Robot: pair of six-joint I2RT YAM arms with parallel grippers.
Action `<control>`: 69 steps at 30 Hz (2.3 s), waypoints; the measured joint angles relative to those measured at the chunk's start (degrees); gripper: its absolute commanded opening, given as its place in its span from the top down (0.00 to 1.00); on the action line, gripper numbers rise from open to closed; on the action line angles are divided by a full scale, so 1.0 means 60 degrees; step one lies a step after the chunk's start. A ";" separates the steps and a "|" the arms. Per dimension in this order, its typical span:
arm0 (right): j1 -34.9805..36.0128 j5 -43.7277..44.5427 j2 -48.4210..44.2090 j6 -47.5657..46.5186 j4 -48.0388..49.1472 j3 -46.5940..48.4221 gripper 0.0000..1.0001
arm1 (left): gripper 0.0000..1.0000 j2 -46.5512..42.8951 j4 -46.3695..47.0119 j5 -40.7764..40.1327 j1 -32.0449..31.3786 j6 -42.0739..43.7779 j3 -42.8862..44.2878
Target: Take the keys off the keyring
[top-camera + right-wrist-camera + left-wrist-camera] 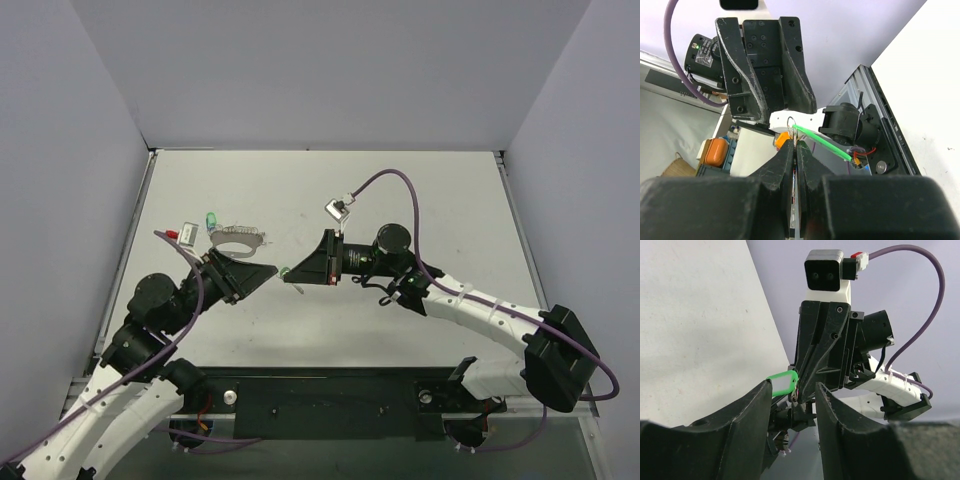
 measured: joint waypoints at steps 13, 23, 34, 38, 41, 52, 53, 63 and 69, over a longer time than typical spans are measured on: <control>0.0142 -0.0678 -0.0576 -0.0535 -0.1730 0.0645 1.00 | 0.55 0.1402 -0.2838 0.0663 0.0000 0.2812 0.3552; 0.0244 -0.0936 -0.1184 -0.1759 -0.3464 0.0892 1.00 | 0.54 0.2929 -0.4870 0.1723 0.0000 0.4142 0.5151; 0.0248 -0.0933 -0.1359 -0.2310 -0.4328 0.0954 1.00 | 0.55 0.3020 -0.5045 0.3158 0.0000 0.4186 0.5147; 0.0248 -0.0922 -0.1453 -0.2368 -0.4437 0.1016 1.00 | 0.55 0.2976 -0.4907 0.3406 0.0000 0.4051 0.5002; 0.0248 -0.0918 -0.1559 -0.2444 -0.4477 0.1053 1.00 | 0.57 0.2852 -0.4765 0.3501 0.0000 0.3945 0.4688; 0.0251 -0.0914 -0.1643 -0.2532 -0.4564 0.1089 1.00 | 0.60 0.2368 -0.3843 0.3829 0.0000 0.3100 0.3541; 0.0248 -0.0914 -0.1643 -0.2532 -0.4579 0.1089 1.00 | 0.60 0.2368 -0.3781 0.3843 0.0000 0.3067 0.3537; 0.0313 -0.0911 -0.1672 -0.2616 -0.4794 0.1169 1.00 | 0.63 0.3151 -0.3923 0.3927 0.0000 0.3650 0.4240; 0.0321 -0.0871 -0.1843 -0.2725 -0.4889 0.1249 1.00 | 0.64 0.3038 -0.3938 0.3927 0.0000 0.3639 0.4240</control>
